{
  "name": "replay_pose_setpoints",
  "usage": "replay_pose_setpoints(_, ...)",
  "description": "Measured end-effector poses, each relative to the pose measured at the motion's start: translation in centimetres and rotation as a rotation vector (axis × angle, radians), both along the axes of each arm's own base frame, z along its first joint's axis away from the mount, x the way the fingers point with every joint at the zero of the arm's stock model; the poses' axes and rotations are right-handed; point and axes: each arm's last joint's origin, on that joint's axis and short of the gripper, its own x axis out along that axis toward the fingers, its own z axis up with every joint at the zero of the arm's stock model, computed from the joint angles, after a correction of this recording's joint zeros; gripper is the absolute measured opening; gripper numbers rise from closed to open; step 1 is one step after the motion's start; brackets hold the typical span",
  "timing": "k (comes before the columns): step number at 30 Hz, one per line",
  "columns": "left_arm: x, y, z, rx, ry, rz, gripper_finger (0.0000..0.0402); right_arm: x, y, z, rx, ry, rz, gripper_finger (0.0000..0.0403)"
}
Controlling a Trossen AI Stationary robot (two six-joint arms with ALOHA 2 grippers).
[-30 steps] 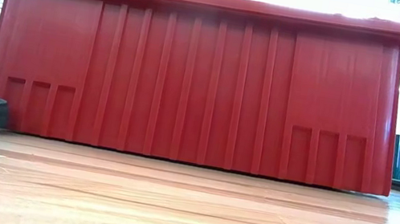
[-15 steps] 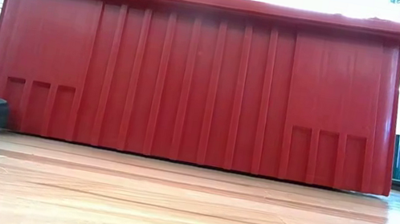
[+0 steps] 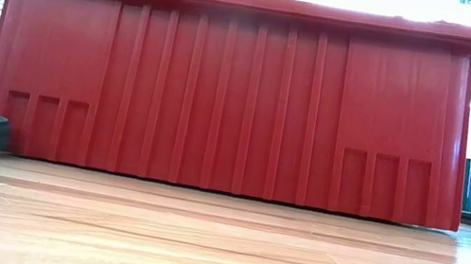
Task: Pick and place slides into bin
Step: Put the slide into the red bin
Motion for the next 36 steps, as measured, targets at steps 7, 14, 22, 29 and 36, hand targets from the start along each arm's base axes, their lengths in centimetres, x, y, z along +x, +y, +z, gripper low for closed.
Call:
replay_pose_setpoints(7, 0.5, -0.5, 0.1, 0.032, 0.001, 0.02, 0.0205, 0.0, 0.0, 0.0, 0.0, 0.0, 0.0, 0.0001)
replay_pose_setpoints(14, -0.5, -2.6, 5.4, 0.112, -0.12, 0.001, 0.0268, 0.0, 0.0, 0.0, -0.046, 0.011, 0.024, 0.0001)
replay_pose_setpoints(22, -7.1, -10.1, 18.5, 0.174, -0.418, -0.073, 0.0218, 0.0, 0.0, -0.1, -0.12, 0.033, 0.066, 0.0001)
replay_pose_setpoints(29, -16.5, -19.7, 26.1, 0.252, -0.533, 0.067, 0.006, 0.0, 0.3, -0.4, -0.154, 0.066, 0.174, 0.0001)
replay_pose_setpoints(36, -22.3, -29.5, 26.5, 0.239, -0.504, 0.285, 0.0006, 1.7, 1.0, -3.3, -0.095, 0.038, 0.38, 0.0)
